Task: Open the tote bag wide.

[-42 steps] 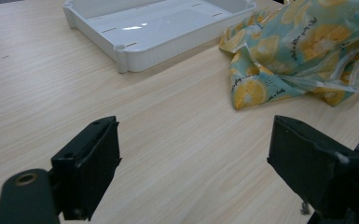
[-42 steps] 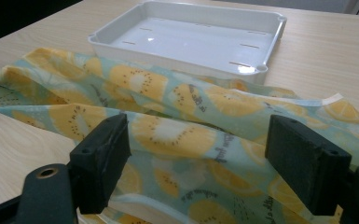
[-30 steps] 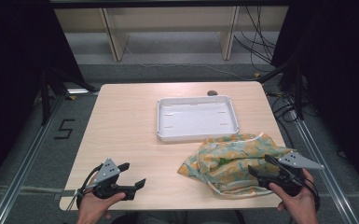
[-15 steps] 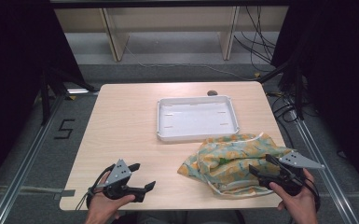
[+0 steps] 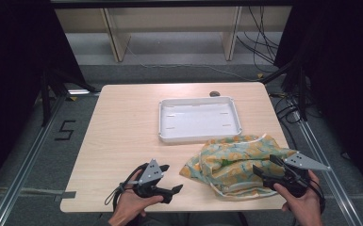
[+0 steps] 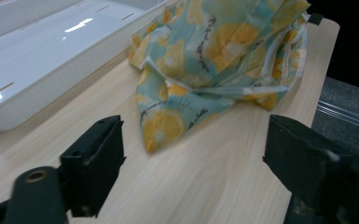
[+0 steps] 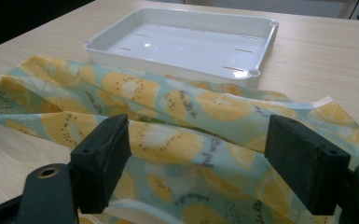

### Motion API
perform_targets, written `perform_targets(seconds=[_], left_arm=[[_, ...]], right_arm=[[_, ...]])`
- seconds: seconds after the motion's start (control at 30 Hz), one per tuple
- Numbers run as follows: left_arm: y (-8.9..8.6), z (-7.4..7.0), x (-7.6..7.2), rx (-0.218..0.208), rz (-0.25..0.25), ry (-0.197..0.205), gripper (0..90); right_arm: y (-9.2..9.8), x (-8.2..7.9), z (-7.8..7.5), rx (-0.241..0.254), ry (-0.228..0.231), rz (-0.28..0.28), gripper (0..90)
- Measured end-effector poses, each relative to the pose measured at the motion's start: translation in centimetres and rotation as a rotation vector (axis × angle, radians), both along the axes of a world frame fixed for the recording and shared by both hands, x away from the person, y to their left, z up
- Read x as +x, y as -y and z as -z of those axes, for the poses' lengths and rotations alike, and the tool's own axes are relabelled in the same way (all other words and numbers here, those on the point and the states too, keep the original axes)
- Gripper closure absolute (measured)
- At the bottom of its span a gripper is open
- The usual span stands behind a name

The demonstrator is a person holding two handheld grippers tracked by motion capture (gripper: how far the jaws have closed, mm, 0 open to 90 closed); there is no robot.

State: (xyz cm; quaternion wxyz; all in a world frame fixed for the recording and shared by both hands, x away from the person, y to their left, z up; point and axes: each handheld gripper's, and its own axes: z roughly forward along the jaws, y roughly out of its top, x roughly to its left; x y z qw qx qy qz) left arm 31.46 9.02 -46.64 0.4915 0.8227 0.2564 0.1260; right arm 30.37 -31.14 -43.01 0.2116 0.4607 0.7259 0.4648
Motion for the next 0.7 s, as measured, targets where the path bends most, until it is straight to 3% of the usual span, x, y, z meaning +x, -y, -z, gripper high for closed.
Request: perform_targets(seconds=[0.2, 0.27, 0.37, 0.4, 0.43, 0.53, 0.57, 0.7], left_arm=[[2.2, 0.5, 0.5, 0.018, 0.032, -0.001, 23.1], [3.1, 0.7, 0.8, 0.009, 0.035, 0.008, 23.5], [4.0, 0.8, 1.2, 0.043, 0.073, 0.048, 34.1], [4.5, 1.0, 1.2, 0.036, 0.070, 0.027, 32.6], [4.8, 1.1, 1.4, 0.048, 0.083, 0.046, 32.2], [5.6, 1.3, 1.5, 0.039, 0.079, 0.029, 34.1], [6.1, 1.4, 1.8, 0.032, 0.090, 0.051, 34.9], [6.8, 1.2, 2.0, 0.027, 0.092, 0.074, 39.2]], right_arm=[[0.0, -0.2, 0.0, 0.002, -0.027, 0.002, 23.7], [0.2, -0.1, 0.0, -0.010, -0.010, -0.005, 23.6], [0.2, 0.1, 0.0, -0.003, 0.005, -0.017, 23.6], [0.1, -0.1, 0.0, -0.005, -0.014, -0.004, 23.6], [0.3, 0.1, 0.0, -0.020, 0.006, -0.014, 23.6], [0.3, 0.1, 0.1, -0.019, 0.008, -0.013, 23.7], [0.3, 0.1, 0.1, -0.020, 0.009, -0.013, 23.7], [0.3, 0.0, 0.0, -0.014, 0.006, -0.015, 23.7]])
